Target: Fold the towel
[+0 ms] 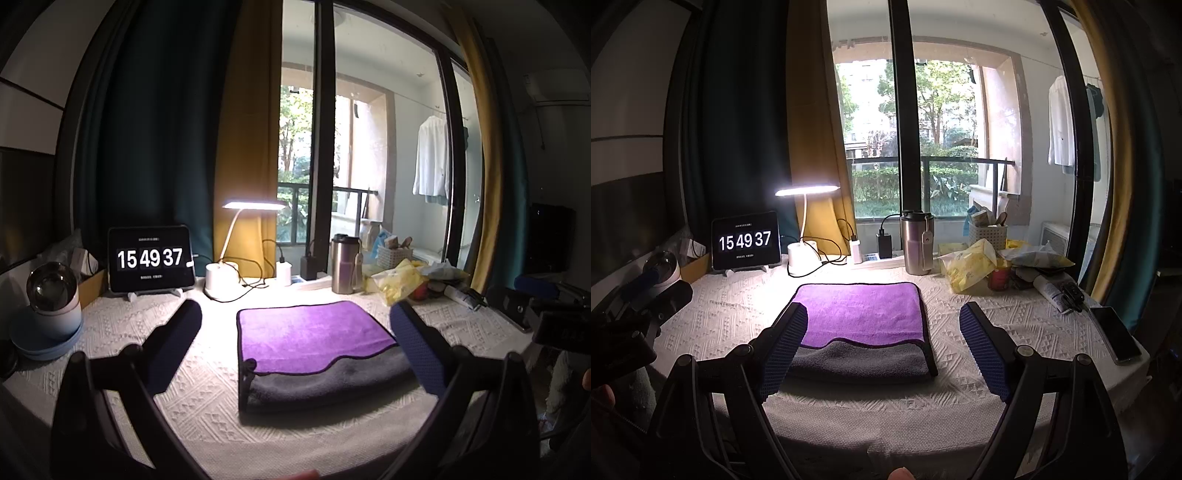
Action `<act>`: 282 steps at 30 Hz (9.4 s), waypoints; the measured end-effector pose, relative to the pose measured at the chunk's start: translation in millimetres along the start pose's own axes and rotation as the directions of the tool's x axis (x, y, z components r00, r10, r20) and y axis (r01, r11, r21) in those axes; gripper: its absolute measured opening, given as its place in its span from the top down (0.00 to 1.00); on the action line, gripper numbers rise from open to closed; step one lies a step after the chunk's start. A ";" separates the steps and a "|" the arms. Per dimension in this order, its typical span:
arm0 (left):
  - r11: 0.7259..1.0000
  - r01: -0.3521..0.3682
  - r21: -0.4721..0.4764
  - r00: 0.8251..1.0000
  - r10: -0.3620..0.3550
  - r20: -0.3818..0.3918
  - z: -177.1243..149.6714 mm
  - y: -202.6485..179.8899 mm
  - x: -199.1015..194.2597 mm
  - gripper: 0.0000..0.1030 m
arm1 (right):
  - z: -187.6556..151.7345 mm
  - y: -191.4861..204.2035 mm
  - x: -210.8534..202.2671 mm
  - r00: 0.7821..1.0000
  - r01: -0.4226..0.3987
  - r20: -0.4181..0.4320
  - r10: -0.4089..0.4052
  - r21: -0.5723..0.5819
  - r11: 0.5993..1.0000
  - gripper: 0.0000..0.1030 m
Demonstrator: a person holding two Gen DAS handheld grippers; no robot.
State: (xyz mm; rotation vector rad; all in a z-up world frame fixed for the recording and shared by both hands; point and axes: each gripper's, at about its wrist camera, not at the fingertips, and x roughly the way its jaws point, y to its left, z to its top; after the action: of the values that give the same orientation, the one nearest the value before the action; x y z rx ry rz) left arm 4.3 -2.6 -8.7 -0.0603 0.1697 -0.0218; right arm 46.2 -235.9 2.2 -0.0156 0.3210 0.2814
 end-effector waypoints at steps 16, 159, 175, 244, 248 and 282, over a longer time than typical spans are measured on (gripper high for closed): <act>1.000 0.000 -0.001 1.000 0.000 -0.001 -0.3 -0.5 -0.2 0.01 | -1.0 1.2 1.4 1.000 0.000 -0.007 0.000 -0.001 1.000 0.16; 0.996 0.056 -0.069 0.901 -0.080 -0.427 -20.8 44.4 190.6 0.90 | 12.0 -32.9 188.6 0.960 0.011 -0.281 -0.013 -0.008 1.000 0.95; 0.996 0.060 -0.072 0.909 -0.084 -0.407 -8.9 61.8 230.0 0.90 | 33.3 -24.7 228.0 0.965 0.024 -0.262 -0.027 -0.015 1.000 0.95; 0.995 -0.093 -0.018 0.845 0.069 -0.531 -36.0 87.8 360.1 0.80 | 7.0 -40.4 384.7 0.892 0.153 -0.414 -0.181 -0.100 0.983 0.49; 0.996 -0.093 -0.012 0.848 0.073 -0.524 -35.9 82.5 353.4 0.80 | 11.2 -40.0 373.3 0.899 0.151 -0.401 -0.175 -0.091 0.984 0.48; 0.998 -0.049 -0.047 0.918 0.026 -0.395 2.3 46.3 245.5 0.07 | 27.3 -26.2 254.4 0.947 0.107 -0.294 -0.126 -0.079 0.991 0.47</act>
State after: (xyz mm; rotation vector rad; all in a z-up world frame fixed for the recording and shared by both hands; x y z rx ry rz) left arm 247.4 37.2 -50.6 -0.1090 0.5765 0.0100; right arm 293.4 -190.7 -52.4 -0.1391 0.6105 0.1706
